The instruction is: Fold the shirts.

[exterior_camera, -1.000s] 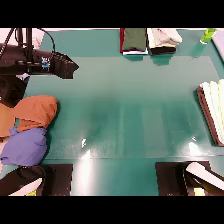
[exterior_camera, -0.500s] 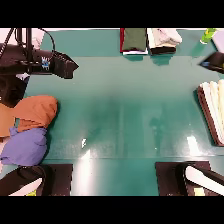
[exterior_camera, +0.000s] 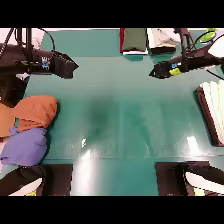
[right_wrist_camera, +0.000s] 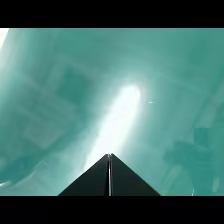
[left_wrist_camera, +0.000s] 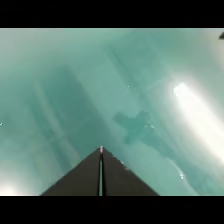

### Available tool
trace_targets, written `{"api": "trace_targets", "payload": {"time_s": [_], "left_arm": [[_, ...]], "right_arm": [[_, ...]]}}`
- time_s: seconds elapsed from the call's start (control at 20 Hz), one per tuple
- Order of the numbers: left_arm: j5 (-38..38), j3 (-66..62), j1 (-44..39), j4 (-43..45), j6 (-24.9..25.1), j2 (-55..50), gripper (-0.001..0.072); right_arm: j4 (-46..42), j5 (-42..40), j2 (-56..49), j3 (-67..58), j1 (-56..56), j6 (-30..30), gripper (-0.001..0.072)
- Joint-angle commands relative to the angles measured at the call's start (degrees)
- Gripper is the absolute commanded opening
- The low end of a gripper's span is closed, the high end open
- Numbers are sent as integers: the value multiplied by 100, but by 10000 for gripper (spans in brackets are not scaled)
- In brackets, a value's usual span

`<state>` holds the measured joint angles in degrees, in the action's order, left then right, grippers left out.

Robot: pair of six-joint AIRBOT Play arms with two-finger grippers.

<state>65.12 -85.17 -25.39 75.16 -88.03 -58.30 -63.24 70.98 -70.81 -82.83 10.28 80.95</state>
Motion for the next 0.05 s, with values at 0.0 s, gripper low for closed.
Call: {"api": "trace_targets", "payload": {"time_s": [0.0], "left_arm": [[-2, 2, -4, 2, 0, 0, 26]], "right_arm": [[26, -20, -20, -4, 225, 2, 20]]}}
